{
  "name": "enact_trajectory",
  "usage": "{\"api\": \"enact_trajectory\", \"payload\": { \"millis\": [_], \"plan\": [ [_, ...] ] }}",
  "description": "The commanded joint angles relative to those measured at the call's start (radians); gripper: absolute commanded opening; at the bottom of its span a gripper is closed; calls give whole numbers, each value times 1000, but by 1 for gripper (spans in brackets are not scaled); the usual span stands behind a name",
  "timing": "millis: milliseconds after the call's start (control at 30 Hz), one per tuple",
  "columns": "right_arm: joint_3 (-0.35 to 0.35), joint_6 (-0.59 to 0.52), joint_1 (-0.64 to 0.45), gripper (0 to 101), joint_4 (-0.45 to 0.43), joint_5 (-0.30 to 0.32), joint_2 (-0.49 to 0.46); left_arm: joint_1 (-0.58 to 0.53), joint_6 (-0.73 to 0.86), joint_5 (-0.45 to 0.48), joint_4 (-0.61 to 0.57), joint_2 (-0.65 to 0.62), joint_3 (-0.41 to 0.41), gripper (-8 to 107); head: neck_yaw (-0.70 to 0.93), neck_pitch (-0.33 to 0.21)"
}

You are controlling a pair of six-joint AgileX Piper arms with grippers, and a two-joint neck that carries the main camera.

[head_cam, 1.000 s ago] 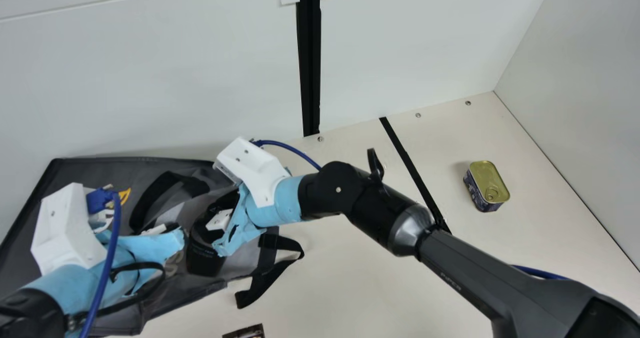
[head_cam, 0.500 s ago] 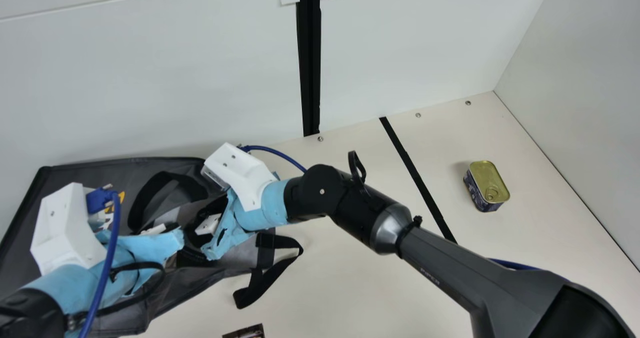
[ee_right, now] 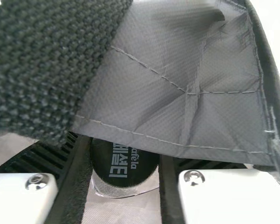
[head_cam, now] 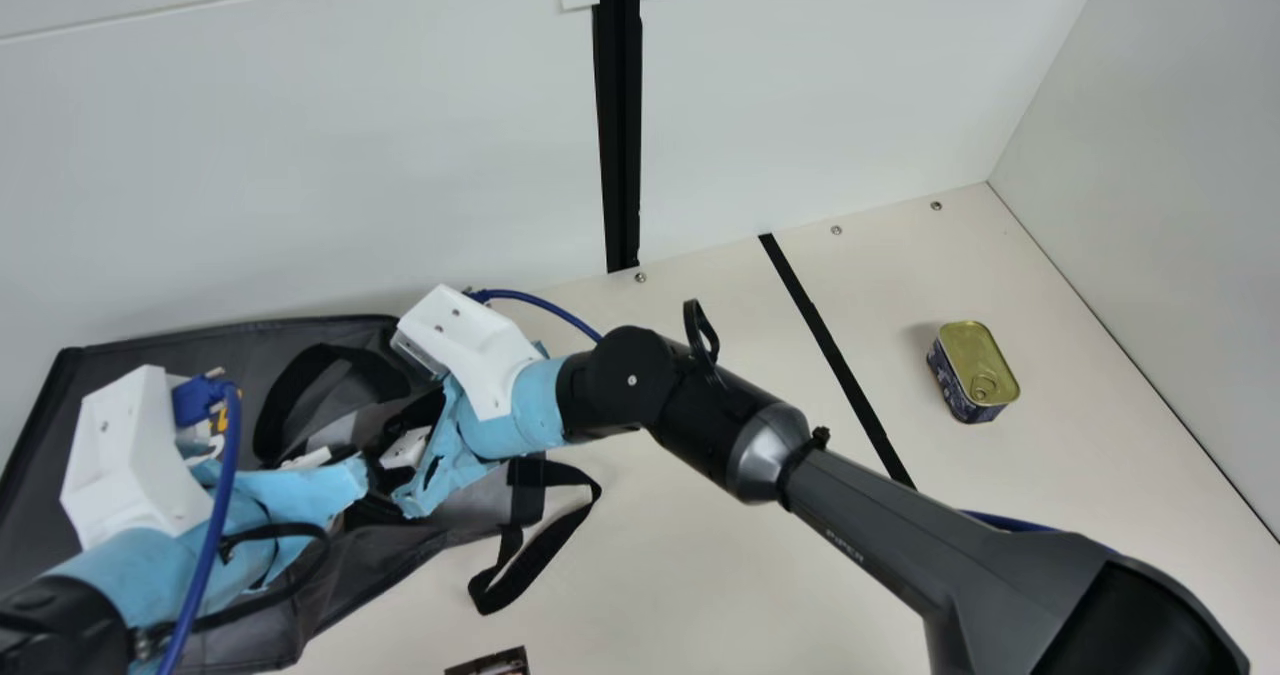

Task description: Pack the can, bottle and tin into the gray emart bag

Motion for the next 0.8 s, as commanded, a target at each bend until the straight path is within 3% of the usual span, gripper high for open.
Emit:
{"api": "enact_trajectory", "payload": {
  "millis": [0, 367, 767],
  "plan": [
    [-1, -1, 0, 53, -2, 0, -1, 0, 0, 0, 0, 0, 0, 10, -1, -23],
    [-3, 2, -7, 90, -8, 3, -8, 0, 0, 4, 0, 0, 0, 10, -1, -23],
    [18, -3, -35, 91, -16, 17, -45, 0, 0, 1, 0, 0, 0, 10, -1, -23]
  ]
}}
